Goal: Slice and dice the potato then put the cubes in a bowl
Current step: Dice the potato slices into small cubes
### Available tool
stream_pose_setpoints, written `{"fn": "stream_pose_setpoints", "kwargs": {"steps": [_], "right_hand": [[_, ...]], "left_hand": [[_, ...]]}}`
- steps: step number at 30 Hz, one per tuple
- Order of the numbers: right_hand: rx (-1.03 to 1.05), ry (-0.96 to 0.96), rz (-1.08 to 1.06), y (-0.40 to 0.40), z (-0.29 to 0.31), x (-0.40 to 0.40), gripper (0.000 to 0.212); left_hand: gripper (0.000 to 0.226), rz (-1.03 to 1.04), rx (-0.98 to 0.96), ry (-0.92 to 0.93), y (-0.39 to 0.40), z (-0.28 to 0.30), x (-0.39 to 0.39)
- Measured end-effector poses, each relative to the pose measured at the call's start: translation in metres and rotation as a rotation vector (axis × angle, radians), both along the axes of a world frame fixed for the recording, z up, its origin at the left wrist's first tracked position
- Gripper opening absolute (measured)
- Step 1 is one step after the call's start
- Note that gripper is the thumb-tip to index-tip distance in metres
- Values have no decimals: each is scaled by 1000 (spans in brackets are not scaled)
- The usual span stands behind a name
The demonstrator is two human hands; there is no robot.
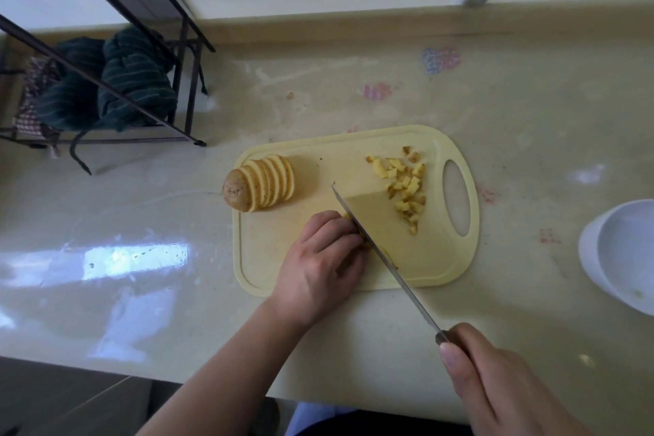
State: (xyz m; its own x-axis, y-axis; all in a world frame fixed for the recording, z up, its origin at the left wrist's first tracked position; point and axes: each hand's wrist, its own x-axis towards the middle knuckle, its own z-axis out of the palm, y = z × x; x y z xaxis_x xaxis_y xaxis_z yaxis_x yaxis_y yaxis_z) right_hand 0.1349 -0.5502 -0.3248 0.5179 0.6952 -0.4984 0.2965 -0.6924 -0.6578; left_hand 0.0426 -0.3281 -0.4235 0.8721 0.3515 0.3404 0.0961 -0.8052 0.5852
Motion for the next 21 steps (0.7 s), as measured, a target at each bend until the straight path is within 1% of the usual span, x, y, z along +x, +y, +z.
{"fn": "stream_pose_setpoints", "kwargs": {"steps": [3,8,16,21], "right_hand": [[24,10,48,8,-5,1,65],[117,-69,64,31,-17,6,43],[132,-71,40,28,-17,16,48],[136,-74,61,35,-18,21,46]], "left_hand": [[8,-8,-1,-10,0,-1,-1],[8,-10,9,-14,0,-2,-1],[7,-3,45,-23,-1,-3,-3],[6,56,18,-47,-3,-4,2]]}}
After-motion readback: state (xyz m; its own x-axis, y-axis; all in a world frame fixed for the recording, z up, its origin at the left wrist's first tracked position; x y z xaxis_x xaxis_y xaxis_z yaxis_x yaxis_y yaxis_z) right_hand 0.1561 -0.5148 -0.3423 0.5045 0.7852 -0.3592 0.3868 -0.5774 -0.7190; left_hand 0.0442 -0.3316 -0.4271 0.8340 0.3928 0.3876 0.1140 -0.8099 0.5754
